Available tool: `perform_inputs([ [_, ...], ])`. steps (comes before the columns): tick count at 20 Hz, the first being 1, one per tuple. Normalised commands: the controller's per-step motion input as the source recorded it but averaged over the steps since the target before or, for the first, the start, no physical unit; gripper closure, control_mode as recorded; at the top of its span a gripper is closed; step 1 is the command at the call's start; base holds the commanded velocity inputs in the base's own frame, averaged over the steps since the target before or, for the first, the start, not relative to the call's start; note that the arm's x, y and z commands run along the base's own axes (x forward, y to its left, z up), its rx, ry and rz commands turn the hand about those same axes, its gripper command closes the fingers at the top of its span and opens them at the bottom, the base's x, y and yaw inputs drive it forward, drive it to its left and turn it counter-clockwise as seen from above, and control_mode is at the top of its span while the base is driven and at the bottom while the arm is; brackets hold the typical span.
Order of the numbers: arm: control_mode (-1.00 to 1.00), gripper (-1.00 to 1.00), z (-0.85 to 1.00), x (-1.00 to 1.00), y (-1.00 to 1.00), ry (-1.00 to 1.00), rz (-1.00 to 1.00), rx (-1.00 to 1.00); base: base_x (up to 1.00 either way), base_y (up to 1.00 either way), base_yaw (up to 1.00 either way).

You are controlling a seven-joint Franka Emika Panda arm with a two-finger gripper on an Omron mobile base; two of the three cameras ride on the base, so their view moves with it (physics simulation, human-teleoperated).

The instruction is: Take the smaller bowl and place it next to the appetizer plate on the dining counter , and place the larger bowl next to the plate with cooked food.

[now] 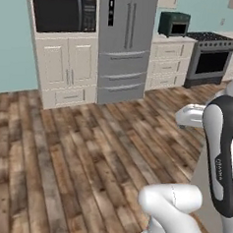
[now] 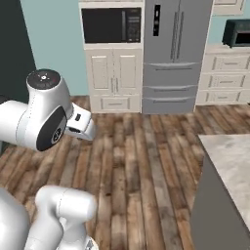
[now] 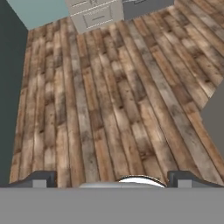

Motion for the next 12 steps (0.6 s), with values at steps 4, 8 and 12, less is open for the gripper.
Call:
perform_inputs([
  [4, 1.0, -1.0, 0.0, 0.0, 0.0, 0.0, 0.0, 0.0, 1.0, 0.29, -0.25],
  [8, 1.0, -1.0, 0.0, 0.0, 0.0, 0.0, 0.0, 0.0, 1.0, 0.25, -0.25],
  [12, 1.0, -1.0, 0.0, 0.0, 0.0, 0.0, 0.0, 0.0, 1.0, 0.26, -0.27],
])
